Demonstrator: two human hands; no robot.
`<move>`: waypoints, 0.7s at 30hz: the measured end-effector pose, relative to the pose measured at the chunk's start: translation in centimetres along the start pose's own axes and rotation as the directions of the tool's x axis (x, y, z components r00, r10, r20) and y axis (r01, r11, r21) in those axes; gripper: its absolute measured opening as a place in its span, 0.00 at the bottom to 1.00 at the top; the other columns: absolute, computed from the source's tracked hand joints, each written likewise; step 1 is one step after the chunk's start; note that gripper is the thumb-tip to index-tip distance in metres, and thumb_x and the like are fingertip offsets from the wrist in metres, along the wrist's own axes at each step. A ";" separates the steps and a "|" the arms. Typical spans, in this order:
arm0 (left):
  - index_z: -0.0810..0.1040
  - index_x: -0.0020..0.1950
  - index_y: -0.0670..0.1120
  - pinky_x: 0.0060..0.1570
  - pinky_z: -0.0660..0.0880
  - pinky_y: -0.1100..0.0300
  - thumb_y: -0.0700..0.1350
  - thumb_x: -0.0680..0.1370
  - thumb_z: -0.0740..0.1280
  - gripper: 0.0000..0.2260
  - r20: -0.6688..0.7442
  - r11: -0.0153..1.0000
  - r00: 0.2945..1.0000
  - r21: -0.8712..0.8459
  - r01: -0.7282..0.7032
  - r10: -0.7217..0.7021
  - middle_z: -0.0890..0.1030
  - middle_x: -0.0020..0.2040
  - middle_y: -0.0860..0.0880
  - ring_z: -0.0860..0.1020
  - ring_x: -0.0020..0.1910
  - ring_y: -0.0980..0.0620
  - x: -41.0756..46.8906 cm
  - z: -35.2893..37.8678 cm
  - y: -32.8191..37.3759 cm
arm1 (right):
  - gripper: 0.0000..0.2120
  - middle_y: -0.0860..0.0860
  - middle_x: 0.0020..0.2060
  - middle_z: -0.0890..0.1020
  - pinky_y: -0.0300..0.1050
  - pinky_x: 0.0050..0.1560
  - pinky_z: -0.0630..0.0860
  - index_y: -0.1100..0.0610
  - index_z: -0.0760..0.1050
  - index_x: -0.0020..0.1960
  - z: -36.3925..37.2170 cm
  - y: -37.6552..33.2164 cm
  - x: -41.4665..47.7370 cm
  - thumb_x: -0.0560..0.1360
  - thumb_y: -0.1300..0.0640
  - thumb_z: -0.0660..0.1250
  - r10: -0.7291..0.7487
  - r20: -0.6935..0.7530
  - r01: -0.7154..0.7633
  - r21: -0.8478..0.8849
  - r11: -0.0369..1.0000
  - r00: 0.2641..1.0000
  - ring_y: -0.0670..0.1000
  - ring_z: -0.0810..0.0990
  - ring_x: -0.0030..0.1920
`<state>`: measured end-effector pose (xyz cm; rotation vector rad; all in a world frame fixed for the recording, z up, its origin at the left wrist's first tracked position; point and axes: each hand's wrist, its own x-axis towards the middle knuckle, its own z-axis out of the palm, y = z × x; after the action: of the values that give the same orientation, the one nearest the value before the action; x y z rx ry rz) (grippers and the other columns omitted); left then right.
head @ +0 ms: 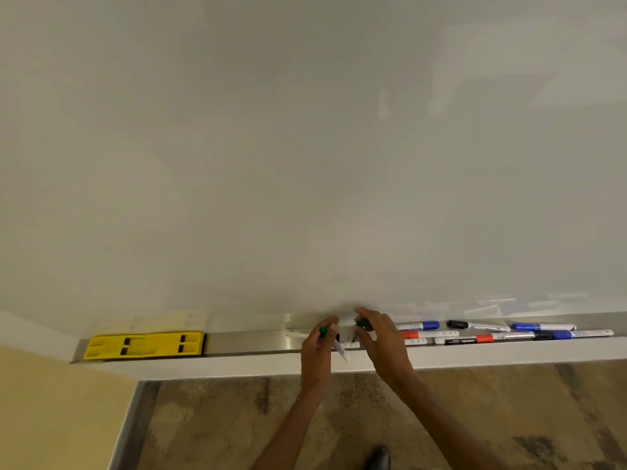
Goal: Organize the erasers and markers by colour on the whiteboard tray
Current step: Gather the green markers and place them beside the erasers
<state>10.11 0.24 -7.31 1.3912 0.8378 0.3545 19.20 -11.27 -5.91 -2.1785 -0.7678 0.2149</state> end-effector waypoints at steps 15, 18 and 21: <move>0.79 0.57 0.38 0.40 0.82 0.51 0.47 0.78 0.66 0.13 0.047 0.711 0.937 -0.639 0.294 -0.345 0.84 0.51 0.39 0.84 0.46 0.43 -1.0 -0.8 -1.8 | 0.11 0.50 0.55 0.83 0.29 0.56 0.70 0.53 0.79 0.58 2.9 -2.8 -1.0 0.80 0.61 0.62 -0.122 0.054 0.124 -0.025 0.992 0.991 0.47 0.79 0.56; 0.77 0.59 0.37 0.42 0.82 0.50 0.44 0.79 0.64 0.13 0.045 0.672 0.937 -0.685 0.281 -0.346 0.84 0.54 0.40 0.84 0.51 0.41 -1.0 -2.0 -3.0 | 0.13 0.55 0.57 0.83 0.44 0.58 0.74 0.56 0.78 0.61 0.6 1.1 -0.7 0.78 0.64 0.64 -0.005 -0.036 -0.002 -0.191 0.982 0.999 0.54 0.78 0.58; 0.76 0.60 0.36 0.43 0.82 0.51 0.43 0.80 0.63 0.13 0.047 0.682 0.936 -0.672 0.289 -0.350 0.82 0.57 0.38 0.82 0.55 0.40 -1.4 -2.8 -4.0 | 0.13 0.54 0.59 0.82 0.49 0.59 0.71 0.57 0.78 0.60 -1.7 5.3 -0.7 0.76 0.63 0.66 0.033 0.127 0.022 -0.409 0.912 0.991 0.56 0.75 0.59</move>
<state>6.22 0.51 -10.59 0.5331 0.8863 0.3932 21.74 -15.36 -8.82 -2.5831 -0.9490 0.2161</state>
